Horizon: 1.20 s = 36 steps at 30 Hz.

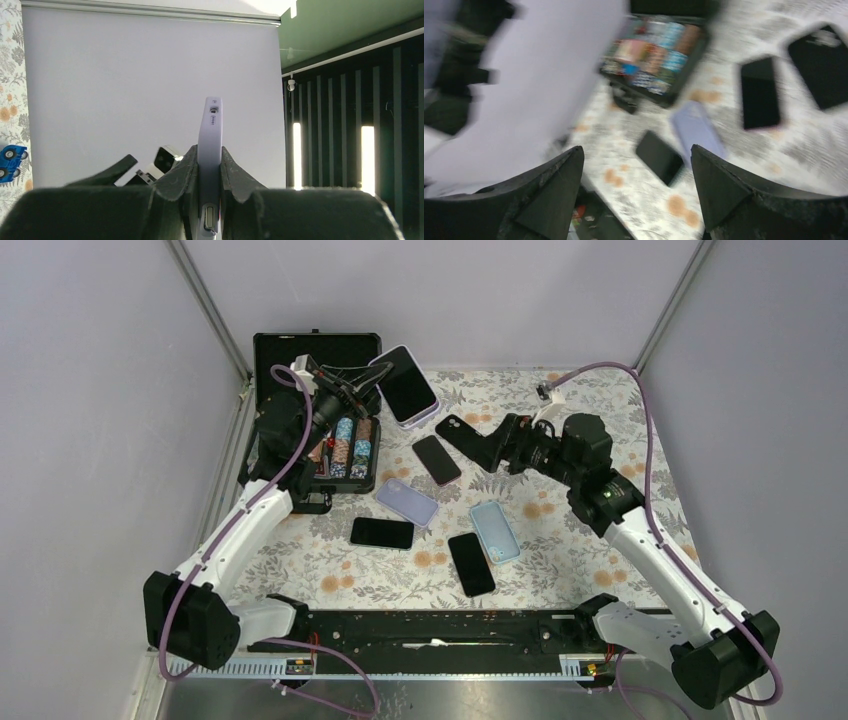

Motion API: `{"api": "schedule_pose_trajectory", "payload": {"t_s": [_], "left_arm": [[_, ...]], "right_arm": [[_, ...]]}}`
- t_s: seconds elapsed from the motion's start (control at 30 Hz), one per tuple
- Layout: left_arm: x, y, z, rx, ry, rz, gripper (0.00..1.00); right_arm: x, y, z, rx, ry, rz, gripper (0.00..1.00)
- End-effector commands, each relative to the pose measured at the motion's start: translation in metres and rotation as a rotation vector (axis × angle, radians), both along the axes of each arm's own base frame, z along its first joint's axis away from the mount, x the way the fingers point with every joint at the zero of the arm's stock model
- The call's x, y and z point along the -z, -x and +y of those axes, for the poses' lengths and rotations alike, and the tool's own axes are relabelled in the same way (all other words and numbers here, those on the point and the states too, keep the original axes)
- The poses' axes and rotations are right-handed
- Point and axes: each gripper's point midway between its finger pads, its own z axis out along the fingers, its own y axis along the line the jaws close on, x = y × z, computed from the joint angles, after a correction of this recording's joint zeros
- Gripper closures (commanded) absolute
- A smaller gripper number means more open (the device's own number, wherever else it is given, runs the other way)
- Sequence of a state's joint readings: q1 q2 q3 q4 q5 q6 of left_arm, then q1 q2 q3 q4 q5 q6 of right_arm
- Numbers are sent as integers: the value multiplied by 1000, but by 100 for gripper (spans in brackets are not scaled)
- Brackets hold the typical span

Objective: Take the phone out of the phone case
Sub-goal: Remove the phone case from the phone.

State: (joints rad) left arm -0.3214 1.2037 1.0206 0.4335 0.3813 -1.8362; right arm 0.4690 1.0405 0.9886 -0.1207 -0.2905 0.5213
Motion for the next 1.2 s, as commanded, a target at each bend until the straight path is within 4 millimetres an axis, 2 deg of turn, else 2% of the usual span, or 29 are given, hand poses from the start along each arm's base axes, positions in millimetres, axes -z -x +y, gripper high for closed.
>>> {"api": "schedule_pose_trajectory", "payload": {"t_s": [0.0, 0.13, 0.23, 0.33, 0.43, 0.53, 0.7, 0.87, 0.97, 1.03, 1.17], "left_arm": [[-33, 7, 3, 17, 68, -104, 100], [-28, 8, 2, 30, 71, -101, 100], [-26, 11, 2, 36, 66, -112, 100], [-26, 14, 1, 51, 70, -129, 100], [-27, 17, -1, 66, 69, -138, 100], [-31, 20, 0, 74, 86, -149, 100], [-35, 23, 0, 87, 106, -156, 100], [-39, 23, 0, 96, 128, -165, 100], [-44, 25, 1, 103, 146, -174, 100], [-47, 25, 2, 103, 149, -178, 100], [-49, 26, 1, 99, 132, -187, 100]], "right_arm": [[-98, 58, 47, -412, -398, -186, 13], [-143, 76, 58, -504, -542, -251, 10], [-165, 80, 66, -515, -586, -289, 11], [-178, 71, 69, -450, -652, -294, 14], [-181, 59, 71, -398, -712, -254, 17], [-183, 54, 74, -389, -750, -229, 29], [-175, 40, 79, -341, -765, -176, 51], [-141, 13, 79, -193, -728, -53, 73], [-125, 5, 80, -152, -716, -8, 79], [-106, -3, 80, -101, -680, 57, 82], [-83, -14, 83, -37, -612, 158, 79]]}}
